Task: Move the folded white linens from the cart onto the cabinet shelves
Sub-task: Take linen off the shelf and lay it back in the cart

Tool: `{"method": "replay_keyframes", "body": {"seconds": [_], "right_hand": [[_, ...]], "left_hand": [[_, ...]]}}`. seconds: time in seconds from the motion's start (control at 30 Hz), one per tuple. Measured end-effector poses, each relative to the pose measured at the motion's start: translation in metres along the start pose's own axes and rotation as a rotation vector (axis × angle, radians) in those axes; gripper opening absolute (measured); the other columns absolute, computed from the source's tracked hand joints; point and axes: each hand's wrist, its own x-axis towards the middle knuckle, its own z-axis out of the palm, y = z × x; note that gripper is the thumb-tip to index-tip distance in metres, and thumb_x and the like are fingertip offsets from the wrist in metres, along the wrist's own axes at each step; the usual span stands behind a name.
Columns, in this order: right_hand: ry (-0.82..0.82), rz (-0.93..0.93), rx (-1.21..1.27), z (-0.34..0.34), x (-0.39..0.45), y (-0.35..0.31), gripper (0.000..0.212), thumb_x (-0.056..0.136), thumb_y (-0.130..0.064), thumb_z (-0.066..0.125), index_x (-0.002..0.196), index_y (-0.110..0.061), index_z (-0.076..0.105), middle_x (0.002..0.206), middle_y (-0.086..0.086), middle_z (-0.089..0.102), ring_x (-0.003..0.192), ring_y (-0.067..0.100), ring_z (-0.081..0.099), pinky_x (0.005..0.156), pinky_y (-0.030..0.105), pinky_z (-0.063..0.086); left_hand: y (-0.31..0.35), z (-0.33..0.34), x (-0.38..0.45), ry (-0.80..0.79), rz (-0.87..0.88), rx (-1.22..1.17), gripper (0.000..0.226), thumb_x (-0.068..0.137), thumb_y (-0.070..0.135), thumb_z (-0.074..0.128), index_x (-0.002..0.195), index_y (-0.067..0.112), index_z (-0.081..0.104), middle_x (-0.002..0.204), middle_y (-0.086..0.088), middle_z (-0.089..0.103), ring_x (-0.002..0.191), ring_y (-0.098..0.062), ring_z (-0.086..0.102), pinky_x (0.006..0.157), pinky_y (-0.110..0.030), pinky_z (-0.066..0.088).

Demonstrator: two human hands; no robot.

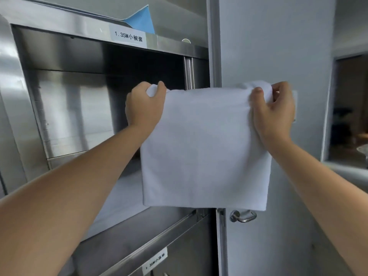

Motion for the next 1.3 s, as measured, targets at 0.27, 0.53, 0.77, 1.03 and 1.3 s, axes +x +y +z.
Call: {"method": "replay_keyframes", "body": {"seconds": [0.27, 0.53, 0.77, 1.03, 1.3], "right_hand": [[0.122, -0.053, -0.197, -0.132, 0.034, 0.016, 0.026, 0.091, -0.037, 0.058, 0.092, -0.013, 0.047, 0.072, -0.014, 0.043, 0.063, -0.002, 0.042, 0.061, 0.018, 0.034], [0.213, -0.051, -0.398, -0.276, 0.066, 0.025, 0.026, 0.091, -0.038, 0.058, 0.092, -0.015, 0.046, 0.075, -0.012, 0.050, 0.064, -0.003, 0.046, 0.059, 0.012, 0.036], [0.352, -0.067, -0.584, -0.402, 0.082, 0.013, 0.025, 0.092, -0.037, 0.059, 0.091, -0.016, 0.046, 0.071, -0.015, 0.048, 0.064, -0.003, 0.047, 0.057, 0.013, 0.035], [0.542, -0.096, -0.854, -0.510, 0.085, -0.015, 0.026, 0.092, -0.038, 0.059, 0.089, -0.017, 0.043, 0.069, -0.012, 0.045, 0.060, 0.002, 0.043, 0.056, 0.015, 0.033], [0.742, -0.145, -1.085, -0.567, 0.079, -0.044, 0.027, 0.090, -0.035, 0.059, 0.091, -0.011, 0.047, 0.068, -0.004, 0.047, 0.059, 0.005, 0.042, 0.057, 0.016, 0.033]], "left_hand": [[0.079, 0.089, -0.053, -0.115, 0.022, -0.233, 0.049, 0.087, 0.048, 0.052, 0.065, 0.004, 0.050, 0.059, -0.007, 0.048, 0.055, -0.013, 0.041, 0.055, -0.033, 0.037], [0.185, 0.180, -0.127, -0.267, -0.059, -0.351, 0.045, 0.088, 0.047, 0.053, 0.058, 0.021, 0.030, 0.055, 0.004, 0.031, 0.060, -0.020, 0.033, 0.055, -0.033, 0.025], [0.290, 0.243, -0.193, -0.363, -0.072, -0.482, 0.046, 0.090, 0.040, 0.056, 0.057, 0.021, 0.031, 0.054, 0.005, 0.033, 0.059, -0.020, 0.036, 0.051, -0.034, 0.023], [0.394, 0.307, -0.258, -0.563, -0.051, -0.795, 0.041, 0.088, 0.048, 0.054, 0.058, 0.024, 0.040, 0.056, 0.009, 0.043, 0.063, -0.018, 0.045, 0.053, -0.029, 0.028], [0.479, 0.347, -0.304, -0.735, 0.020, -1.047, 0.045, 0.092, 0.043, 0.052, 0.062, 0.010, 0.042, 0.058, 0.000, 0.044, 0.056, -0.016, 0.041, 0.052, -0.032, 0.030]]}}
